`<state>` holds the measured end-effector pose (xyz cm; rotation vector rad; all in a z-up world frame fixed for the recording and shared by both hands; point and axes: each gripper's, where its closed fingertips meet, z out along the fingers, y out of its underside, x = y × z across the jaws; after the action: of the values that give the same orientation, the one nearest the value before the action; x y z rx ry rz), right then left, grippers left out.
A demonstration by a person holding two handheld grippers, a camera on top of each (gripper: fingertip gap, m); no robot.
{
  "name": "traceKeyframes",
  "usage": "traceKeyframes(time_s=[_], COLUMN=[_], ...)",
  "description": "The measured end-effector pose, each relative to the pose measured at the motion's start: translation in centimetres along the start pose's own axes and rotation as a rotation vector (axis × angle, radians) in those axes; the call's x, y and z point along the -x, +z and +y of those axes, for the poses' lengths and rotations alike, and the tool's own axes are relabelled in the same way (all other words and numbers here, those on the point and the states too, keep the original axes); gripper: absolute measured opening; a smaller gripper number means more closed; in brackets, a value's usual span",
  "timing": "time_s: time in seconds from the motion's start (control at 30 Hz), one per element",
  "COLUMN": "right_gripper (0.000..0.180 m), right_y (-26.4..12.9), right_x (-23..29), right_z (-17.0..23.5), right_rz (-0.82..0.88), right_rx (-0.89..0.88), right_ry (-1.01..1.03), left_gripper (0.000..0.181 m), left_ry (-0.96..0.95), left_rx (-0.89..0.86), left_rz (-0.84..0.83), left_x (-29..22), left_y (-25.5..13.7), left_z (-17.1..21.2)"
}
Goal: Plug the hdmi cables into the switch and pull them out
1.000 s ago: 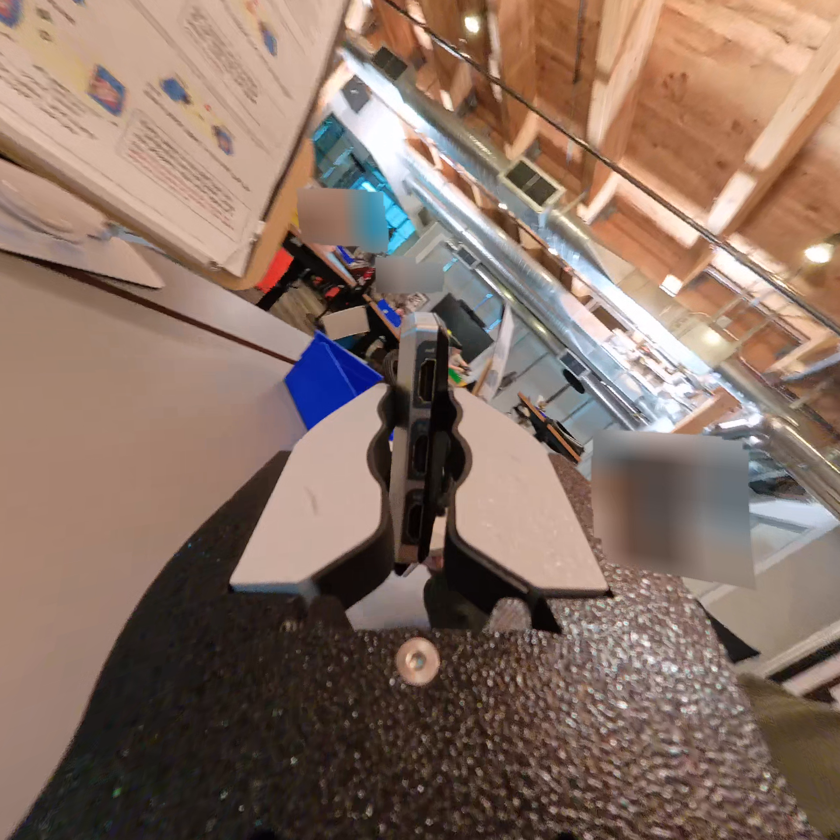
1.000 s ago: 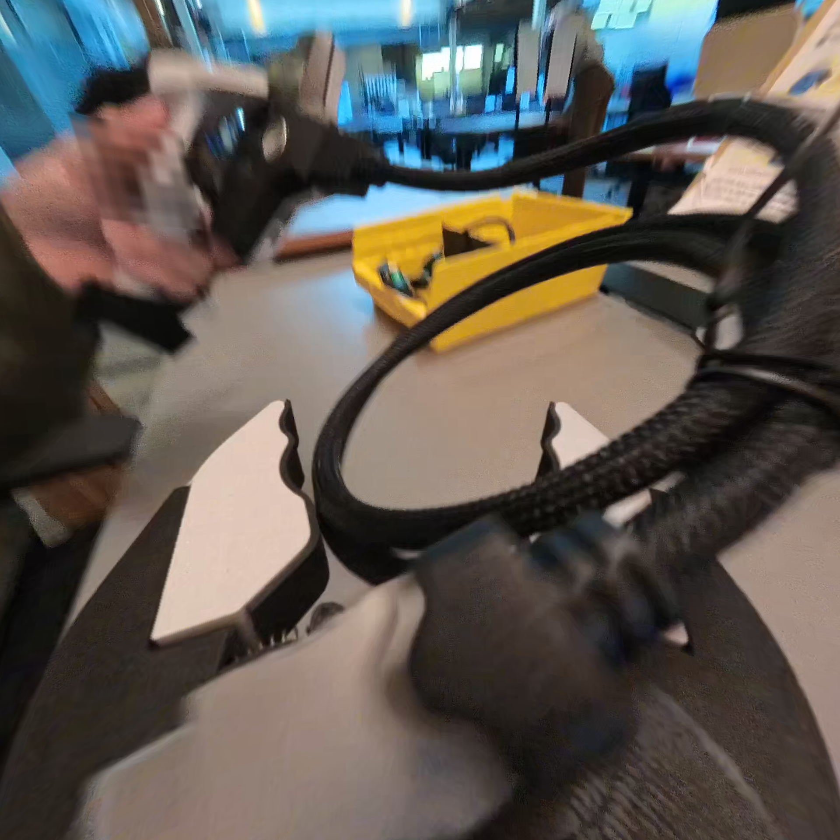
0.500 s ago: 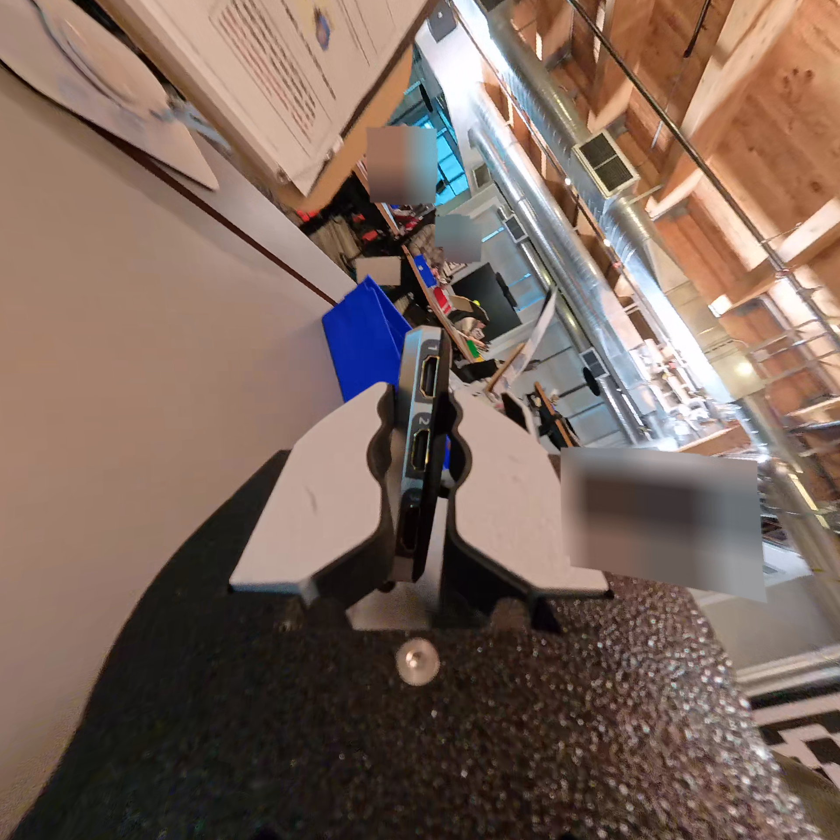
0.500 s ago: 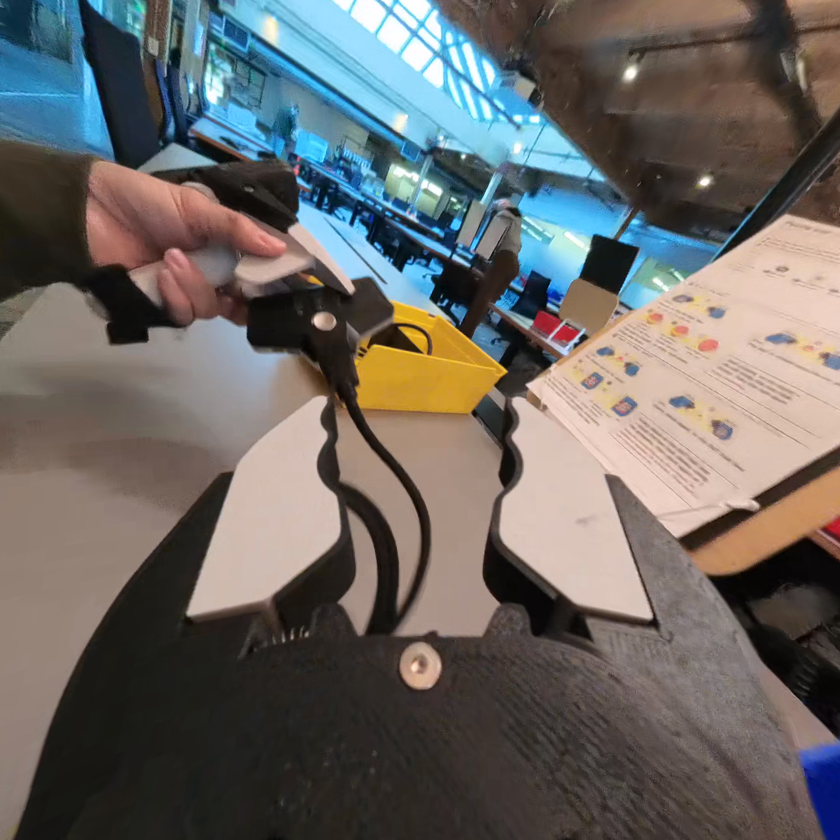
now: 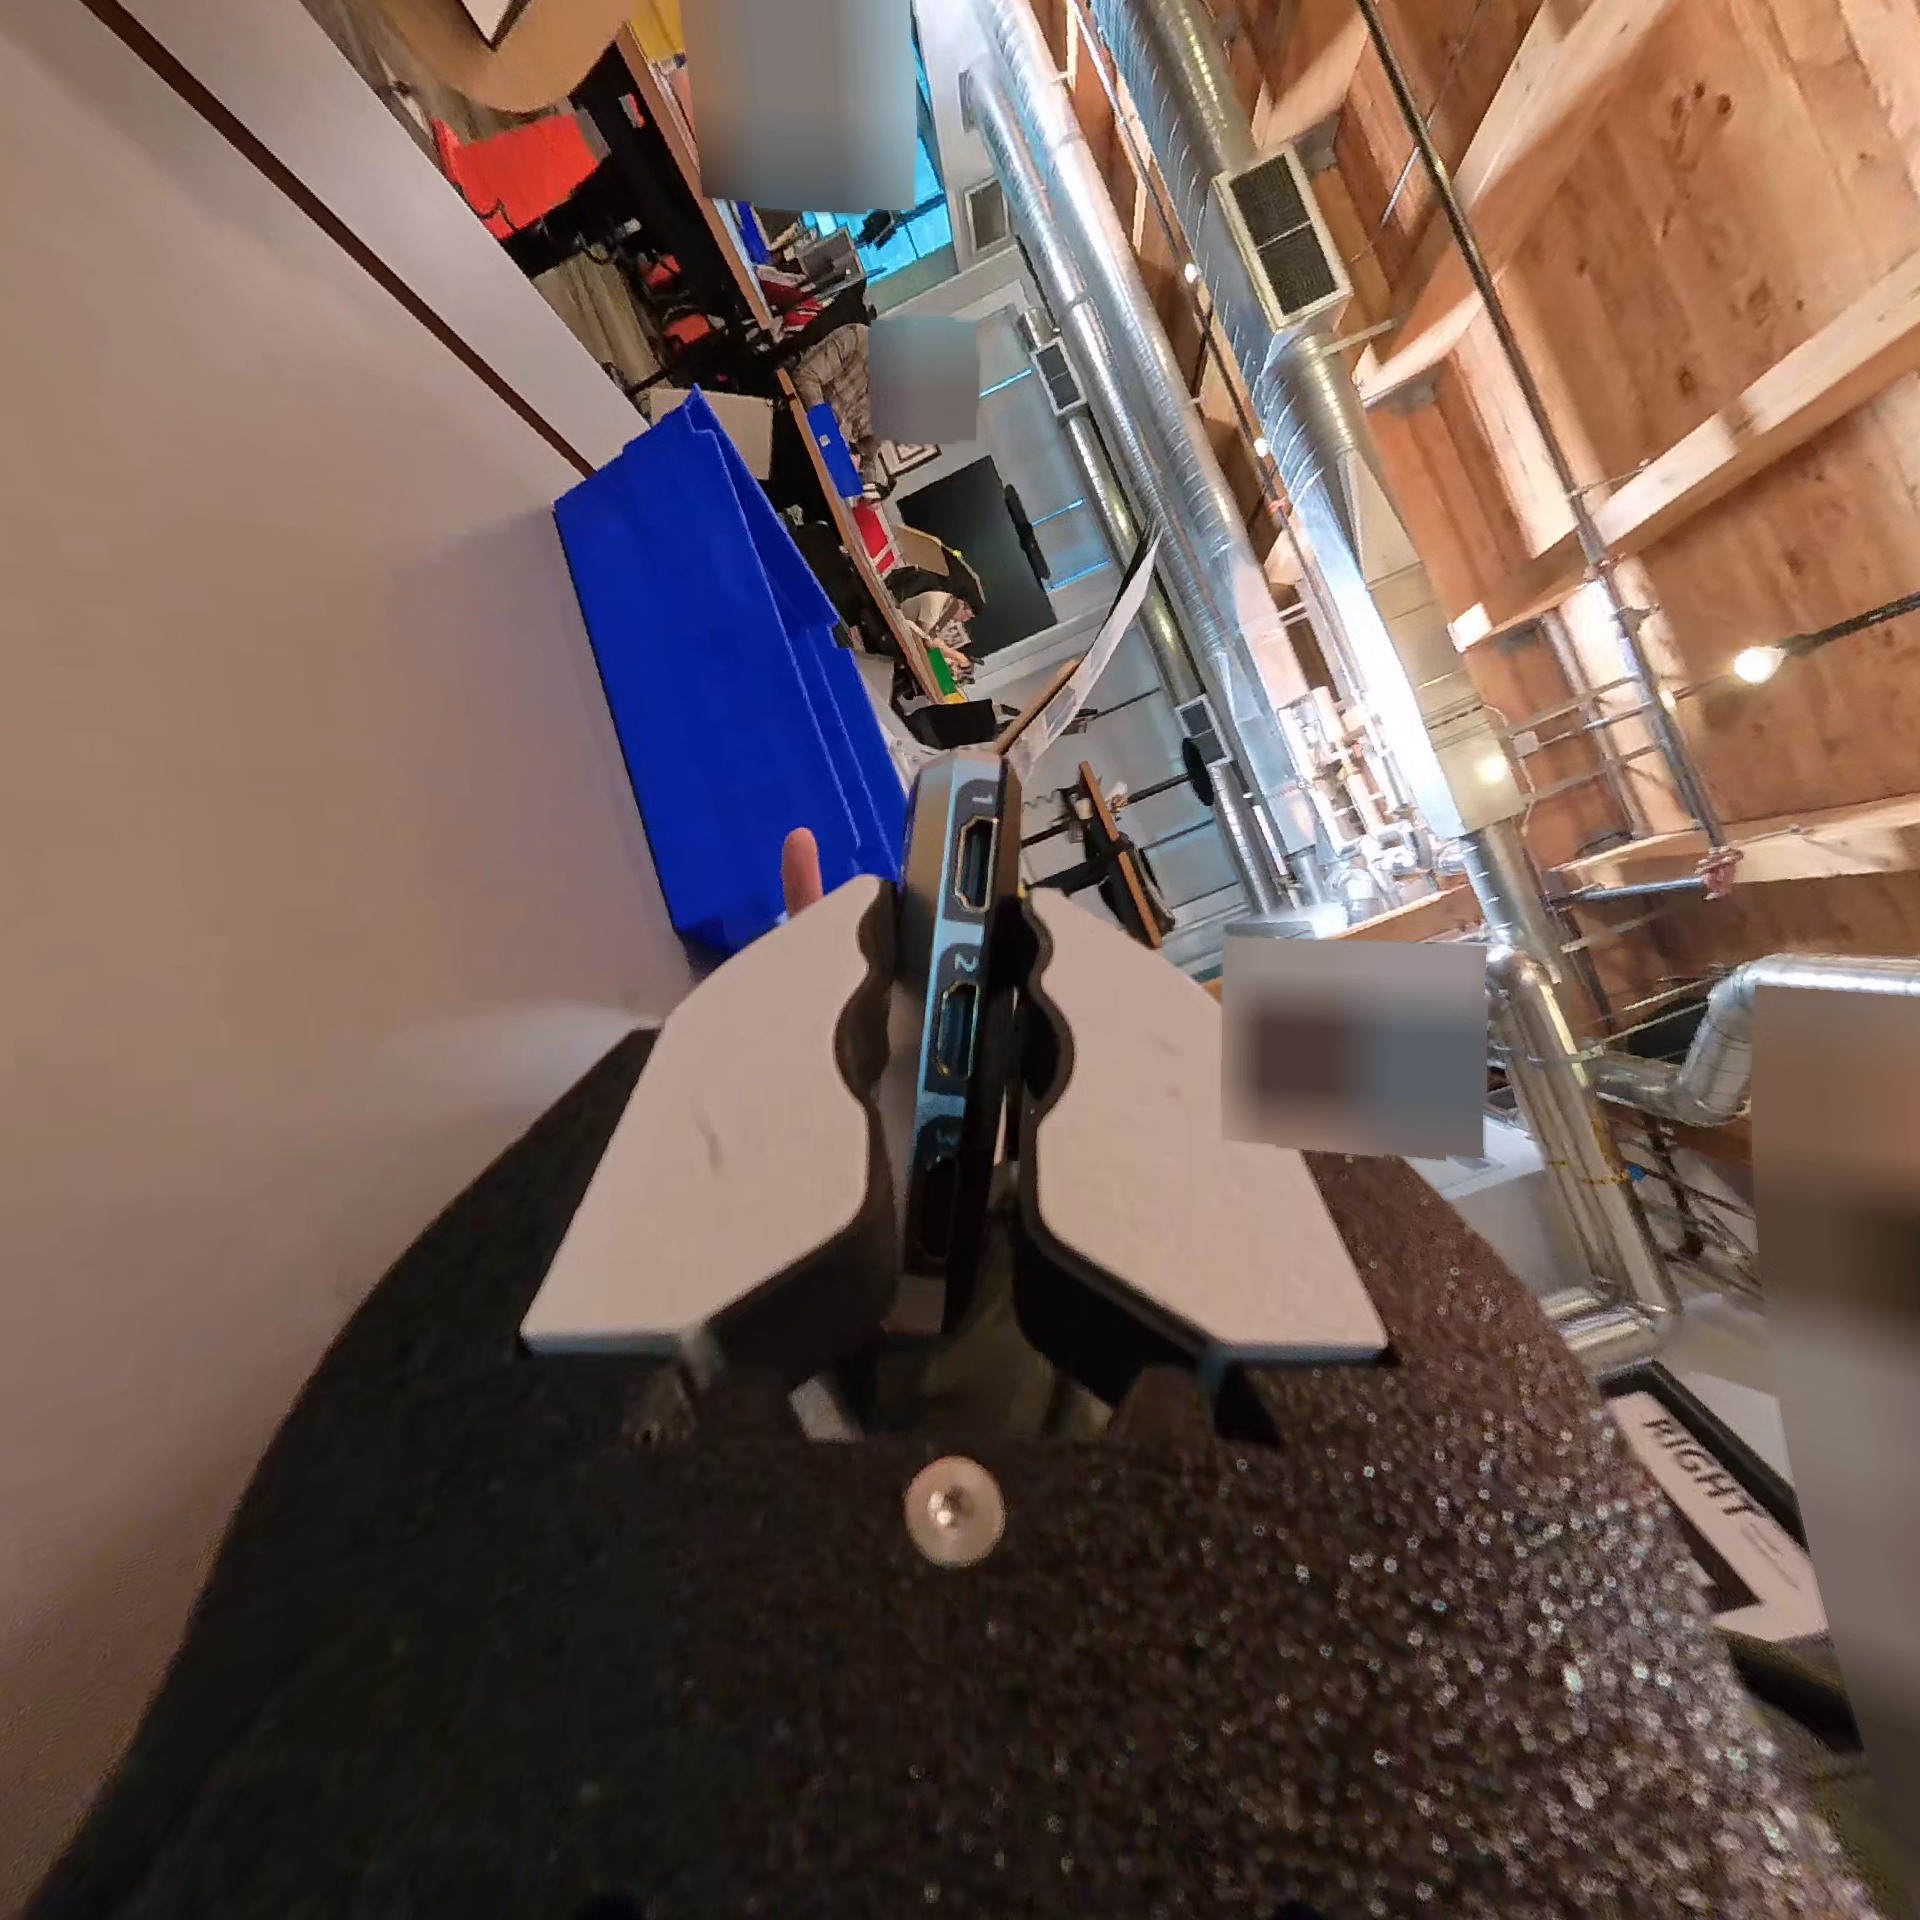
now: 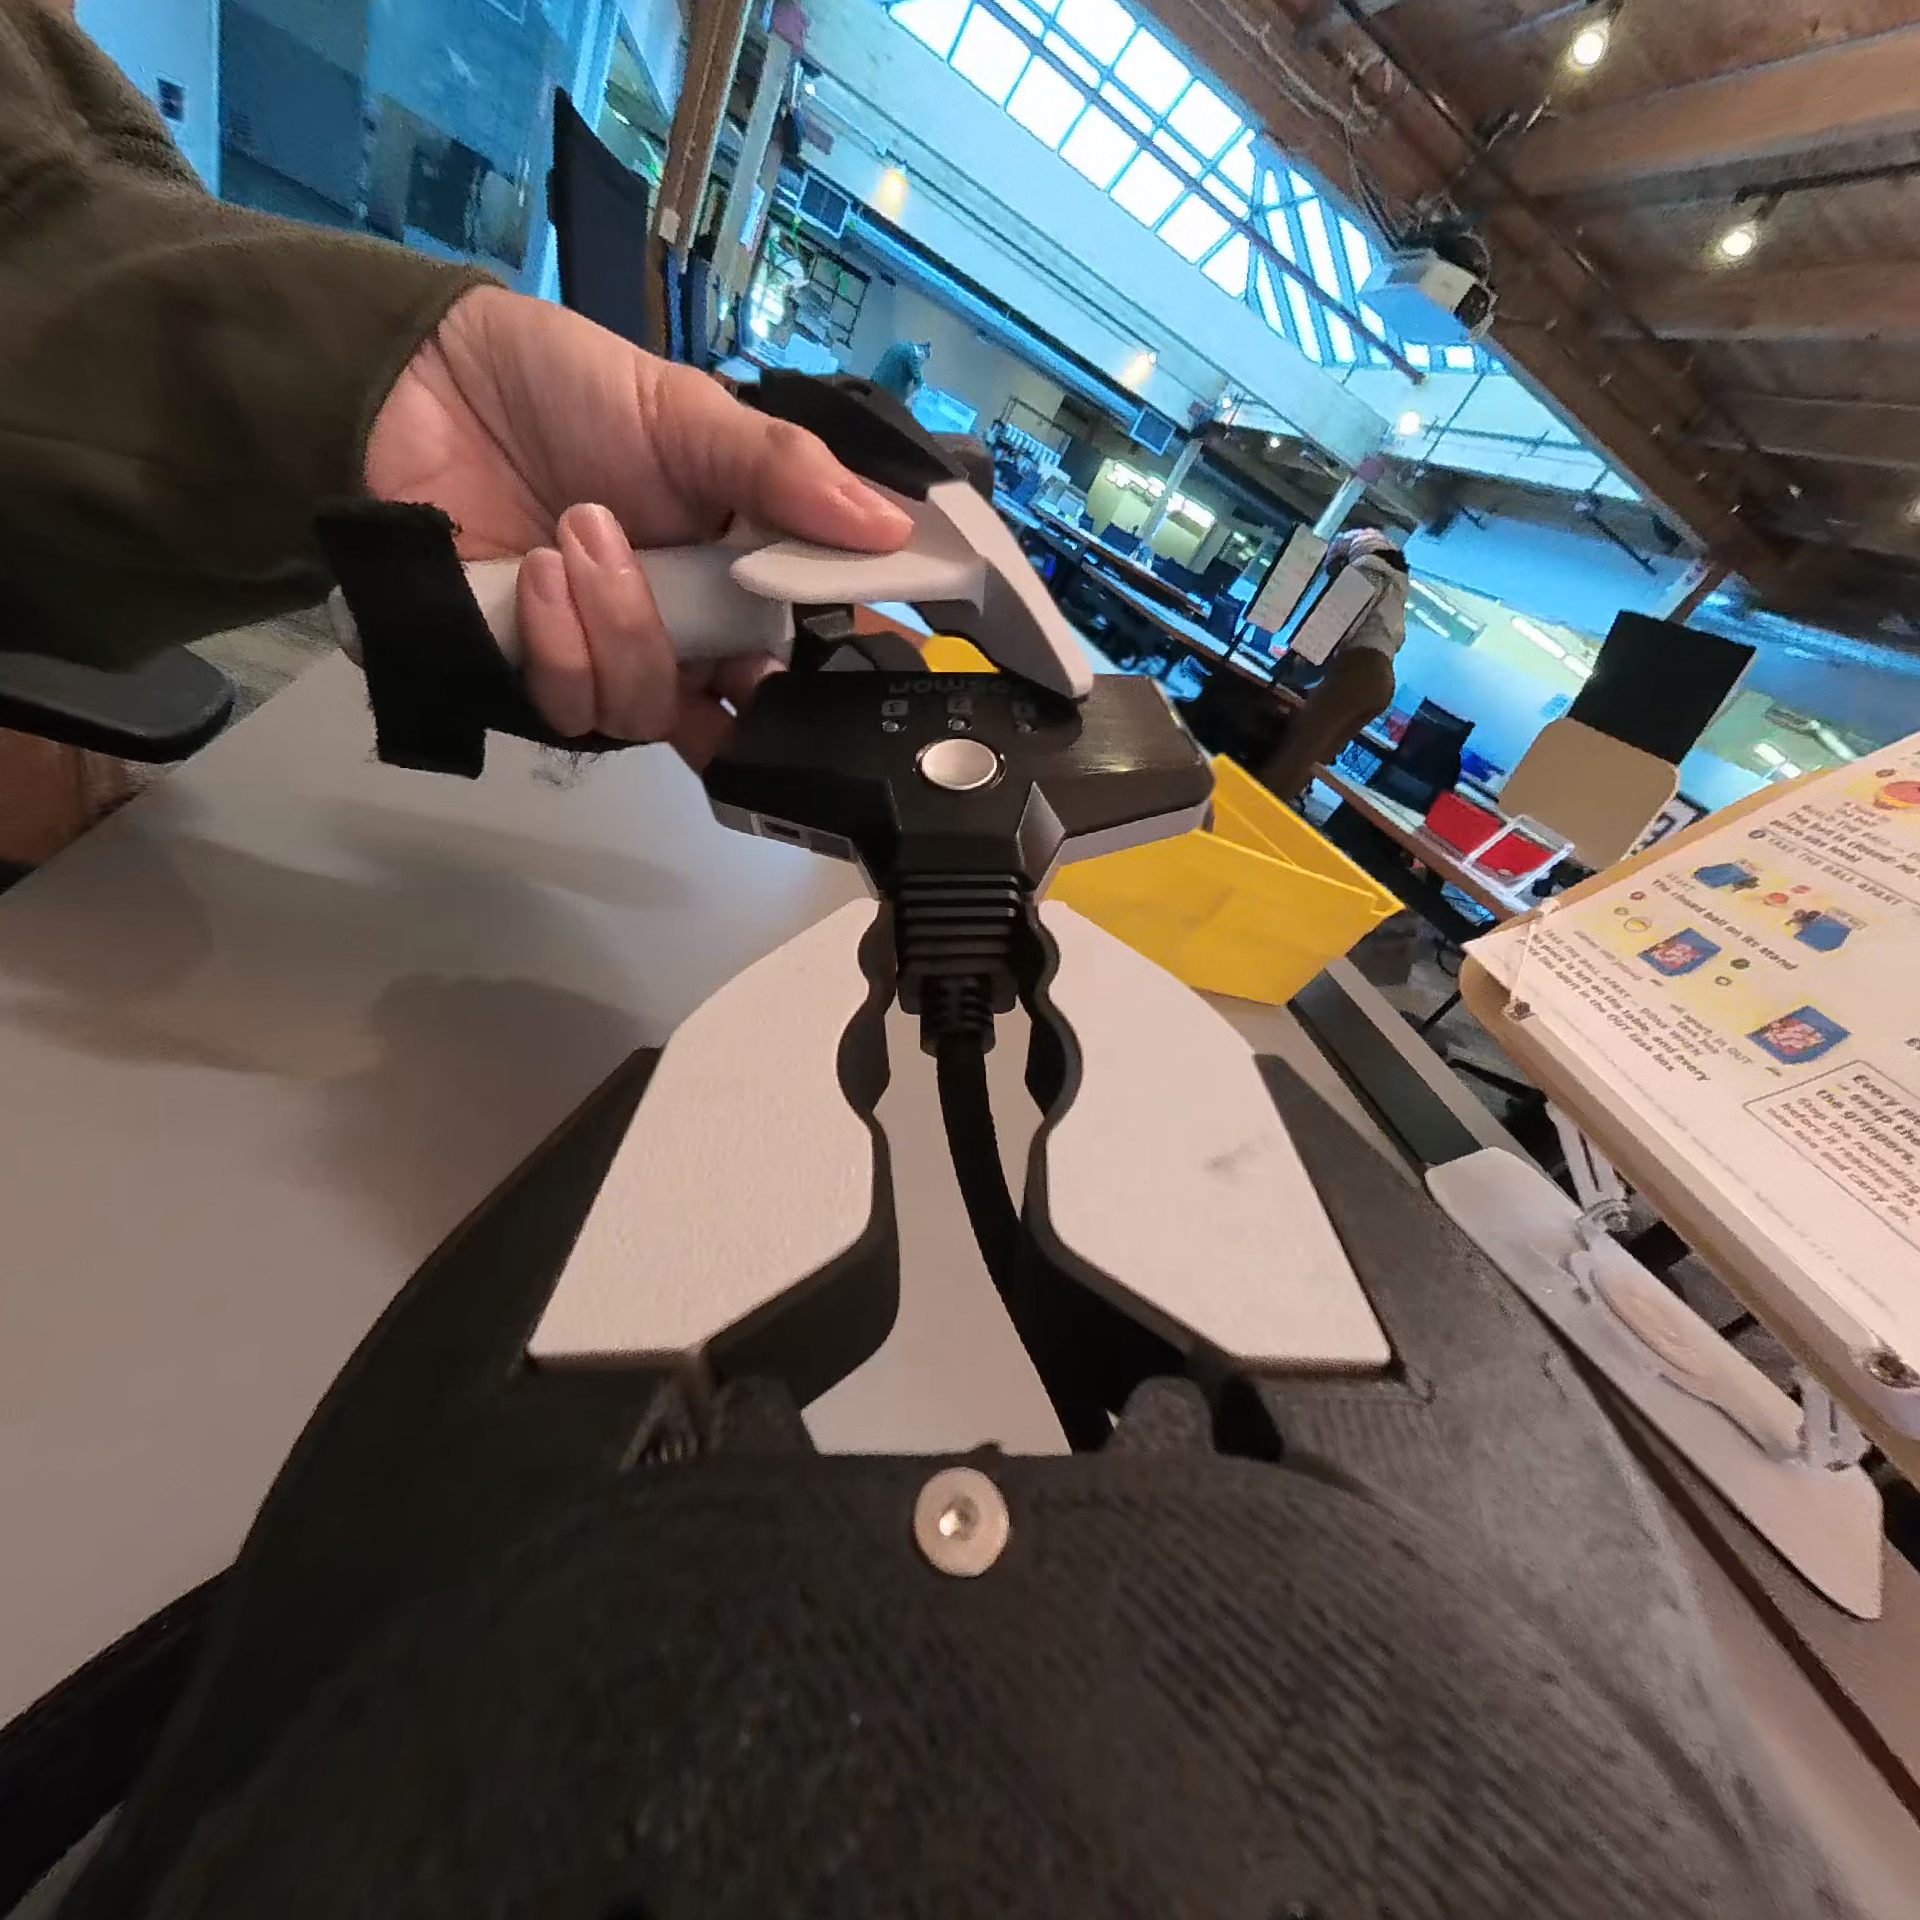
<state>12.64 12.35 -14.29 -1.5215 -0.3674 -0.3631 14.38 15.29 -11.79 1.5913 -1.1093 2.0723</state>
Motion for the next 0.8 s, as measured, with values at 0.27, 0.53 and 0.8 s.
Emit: traceKeyframes(time_s=[0.27, 0.53, 0.8], right_gripper=[0.022, 0.023, 0.024], right_y=[0.3, 0.1, 0.0], right_x=[0.5, 0.6, 0.1], right_z=[1.0, -0.1, 0.0], right_rz=[-0.053, -0.042, 0.013], right_rx=[0.016, -0.100, -0.143], right_ry=[0.115, 0.144, 0.125], left_gripper=[0.025, 0.021, 0.021], left_ry=[0.269, 0.057, -0.166], left_rx=[0.220, 0.223, 0.107], left_rz=[-0.157, -0.028, 0.073], left_x=[1.4, 0.7, 1.1], left_y=[-1.2, -1.1, -0.9], left_z=[2.9, 4.3, 4.0])
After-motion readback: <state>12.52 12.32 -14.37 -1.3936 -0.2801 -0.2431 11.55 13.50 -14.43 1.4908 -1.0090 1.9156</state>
